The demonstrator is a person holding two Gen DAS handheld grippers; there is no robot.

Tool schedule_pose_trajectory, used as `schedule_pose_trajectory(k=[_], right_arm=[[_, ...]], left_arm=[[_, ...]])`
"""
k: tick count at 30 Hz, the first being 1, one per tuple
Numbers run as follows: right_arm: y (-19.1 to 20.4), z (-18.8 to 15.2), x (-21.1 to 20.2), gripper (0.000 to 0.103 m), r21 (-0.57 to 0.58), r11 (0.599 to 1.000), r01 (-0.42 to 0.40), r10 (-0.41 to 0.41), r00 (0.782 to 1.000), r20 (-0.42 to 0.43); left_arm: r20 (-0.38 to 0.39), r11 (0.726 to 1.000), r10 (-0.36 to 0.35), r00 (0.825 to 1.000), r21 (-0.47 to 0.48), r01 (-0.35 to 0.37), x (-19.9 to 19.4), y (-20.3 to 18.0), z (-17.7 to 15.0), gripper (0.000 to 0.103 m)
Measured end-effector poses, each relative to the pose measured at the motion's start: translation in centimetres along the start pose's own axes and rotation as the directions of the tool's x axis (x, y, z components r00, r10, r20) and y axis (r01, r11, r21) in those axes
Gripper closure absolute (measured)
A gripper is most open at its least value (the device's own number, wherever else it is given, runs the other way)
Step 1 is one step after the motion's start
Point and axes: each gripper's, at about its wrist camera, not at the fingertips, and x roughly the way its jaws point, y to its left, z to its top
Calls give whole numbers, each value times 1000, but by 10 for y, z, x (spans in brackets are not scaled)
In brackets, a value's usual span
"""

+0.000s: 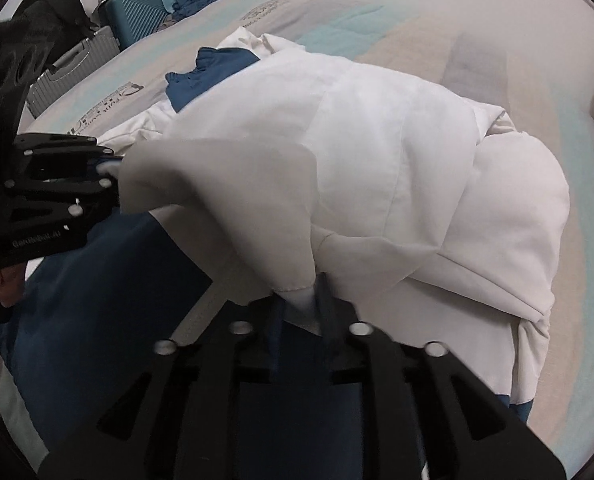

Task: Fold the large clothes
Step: 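Fold the white hood over the blue jacket body with both tools and release, then move both open tools to the blue jacket hem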

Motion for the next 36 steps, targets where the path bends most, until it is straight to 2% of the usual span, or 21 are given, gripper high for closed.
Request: schedule_pose_trajectory(k=[1,2,3,8,10,13,18,24,27,29,36], right_arm=[[1,0,-3,51,8,1000,2,-3,1000,4],[1,-1,-8,50,19,1000,6,-6,1000,11],[2,-1,-12,49,25,1000,9,-9,1000,14],[6,-9,-39,45,65,998,15,-17,1000,23],[9,-16,-55,38,82,997,15,-18,999,28],[13,-33,-78,35,98,995,36,-38,999,18],[8,-78,-101,35,162,984,80,-69,995,-74],[4,-135,-123,34,239,958,160,-115,974,-194],[4,-164,-136,28,280,944,176,-112,967,-230],[2,-181,-142,28,320,931,173,-93,963,-253],[4,-227,-156,14,377,905,199,-83,949,-303]], left_arm=[[-7,1000,7,1000,-13,-7,-2,1,-1,53],[-5,999,27,1000,-38,-27,-6,4,-2,26],[11,997,45,999,-58,-44,-12,6,-4,21],[-13,994,67,998,-86,-68,-31,15,-15,18],[-24,992,79,997,-96,-81,-44,20,-24,16],[-51,988,96,994,-119,-101,-62,28,-41,12],[-114,977,126,986,-160,-143,-88,46,-72,12],[-193,962,146,970,-200,-184,-115,55,-108,12],[-237,956,153,959,-209,-204,-128,59,-129,12],[-260,954,141,955,-221,-201,-136,61,-144,12],[-336,942,127,933,-253,-220,-153,71,-201,12]])
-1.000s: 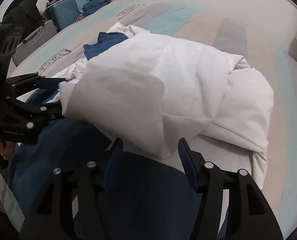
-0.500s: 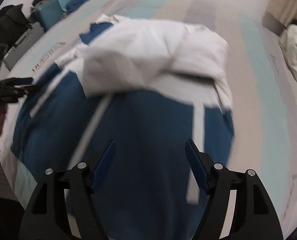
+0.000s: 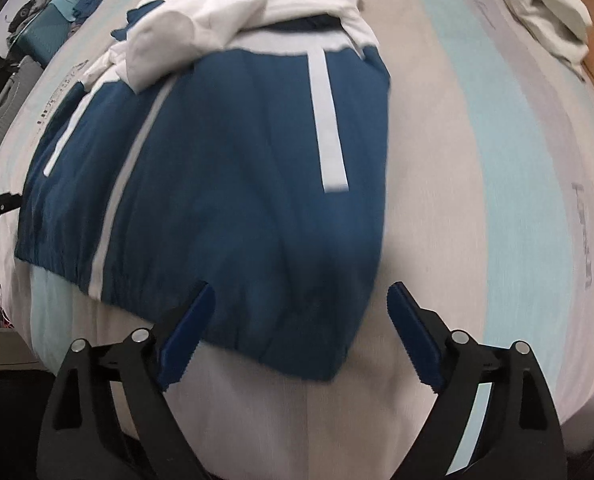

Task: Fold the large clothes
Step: 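Move both open tools to the blue jacket hem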

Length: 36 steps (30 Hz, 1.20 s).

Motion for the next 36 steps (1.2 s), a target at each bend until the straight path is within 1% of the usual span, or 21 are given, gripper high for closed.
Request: schedule_pose_trajectory(k=[4,7,10,12,15,18,20,24,25,26,29,33,36], right_arm=[[-8,-17,10,14,38,999,4,-3,999,-36],[-10,-22,14,14,51,999,-2,4,999,-44],[-13,-23,19,13,74,997,-8,11,999,-45],[-13,-22,22,13,80,997,-11,15,999,-45],[-9,-22,27,13,76,997,-20,24,999,-44],[-5,-21,31,13,76,997,-26,30,999,-44],[-4,-21,36,13,84,996,-30,34,998,-47],[-7,-19,44,13,110,993,-38,44,997,-59],[-8,-19,46,13,114,992,-46,53,997,-60],[-8,-18,47,13,118,991,-56,64,996,-63],[-8,-17,51,13,116,991,-68,77,994,-72],[-12,-12,55,13,134,987,-85,96,992,-78],[-25,-10,58,13,209,970,-120,139,988,-74]], left_arm=[[-31,1000,8,999,-28,-9,7,7,-23,12],[-45,999,7,999,-36,-9,11,11,-34,12],[-48,999,7,999,-47,-9,15,15,-40,8],[-39,998,4,999,-61,-6,15,19,-41,6],[-36,997,-12,999,-83,9,16,26,-41,6],[-27,996,-12,1000,-93,9,16,35,-40,6],[-31,994,-31,999,-104,27,16,39,-39,6],[-53,994,-72,996,-92,66,20,36,-43,6],[-59,993,-86,995,-92,81,21,36,-43,6],[-69,990,-117,991,-91,110,23,35,-42,6],[-77,987,-147,986,-79,141,26,34,-41,6],[-95,987,-153,984,-67,147,33,35,-39,6],[-103,991,-132,986,-44,128,38,34,-37,6]])
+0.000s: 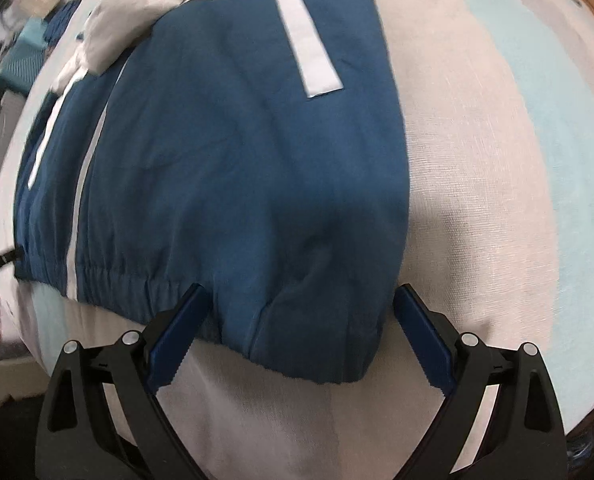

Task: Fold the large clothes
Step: 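Move both open tools to the blue jacket hem, then pinch the blue hem with the left tool while the right tool pinches beside it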

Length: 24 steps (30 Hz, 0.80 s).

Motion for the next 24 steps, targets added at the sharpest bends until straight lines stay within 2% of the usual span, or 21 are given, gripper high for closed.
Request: schedule_pose_trajectory(k=[3,10,14,15,19,24], right_arm=[[-8,6,0,13,46,999,-24,24,1000,-2],[-6,15,1,14,19,1000,-23,24,999,-26],[9,13,10,21,37,999,-23,24,999,-30],[9,14,10,24,44,999,-20,22,999,-30],[10,12,10,32,43,999,-8,9,999,-36],[16,11,11,32,25,1000,6,-5,998,-58]], left_arm=[[-4,1000,6,1000,-8,-6,1,7,6,6],[-10,1000,31,999,-2,-31,2,13,10,6],[18,998,65,998,-23,-64,-2,0,11,14],[22,997,63,998,-47,-62,1,-9,12,15],[26,994,34,999,-105,-31,-4,-1,13,23],[12,997,44,999,-71,-43,-4,0,11,22]])
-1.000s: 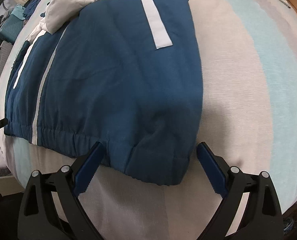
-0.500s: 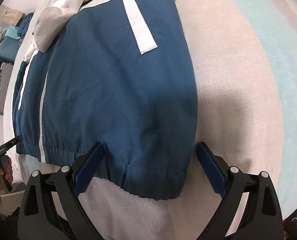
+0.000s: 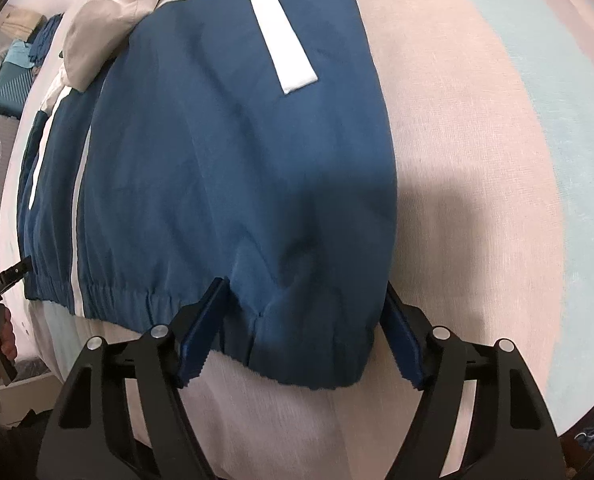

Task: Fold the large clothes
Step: 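Pinch the blue hem with the left tool while the right tool pinches beside it, then lift the blue hem with both tools and fold it over toward the hood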

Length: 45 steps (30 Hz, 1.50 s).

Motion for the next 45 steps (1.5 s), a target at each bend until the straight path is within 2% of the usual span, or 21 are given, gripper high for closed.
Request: schedule_pose_trajectory(k=[4,10,14,15,17,19,20,22,23,26,32,40,45], right_arm=[[11,0,4,30,-27,999,41,-41,999,-10],[24,4,13,30,-29,997,78,-79,997,-22],[25,7,11,41,-26,998,48,-49,998,-32],[26,8,10,46,-27,999,40,-40,999,-35],[25,7,4,56,-36,999,33,-34,999,-41],[32,8,1,70,-59,998,25,-28,998,-51],[35,9,0,72,-67,997,26,-30,998,-55],[40,12,-2,83,-69,998,13,-18,998,-67],[43,14,-2,84,-66,998,11,-16,997,-70],[45,17,-4,88,-41,999,-5,2,997,-81],[38,26,-7,91,0,1000,-28,28,994,-108],[33,27,-23,93,-33,999,-25,21,993,-117],[40,32,-51,94,-35,999,-22,18,994,-106]], left_arm=[[-21,999,49,999,12,-49,5,-6,2,10],[-32,996,81,996,-17,-82,11,-17,8,10],[-38,996,79,996,-49,-80,9,-19,9,26],[-40,996,74,996,-55,-76,6,-17,8,29],[-47,996,64,997,-54,-67,1,-16,8,41],[-54,997,57,997,-40,-59,-4,-23,9,51],[-56,998,53,997,-38,-55,-5,-26,10,57],[-65,998,36,997,-45,-39,-12,-26,10,66],[-69,998,24,997,-51,-27,-14,-27,12,75],[-82,999,-11,997,-48,7,-19,-34,16,89],[-91,998,-43,995,-49,38,-16,-49,24,97],[-71,999,-41,997,12,42,-49,-57,29,98],[-78,999,-22,997,26,24,-71,-70,43,98]])
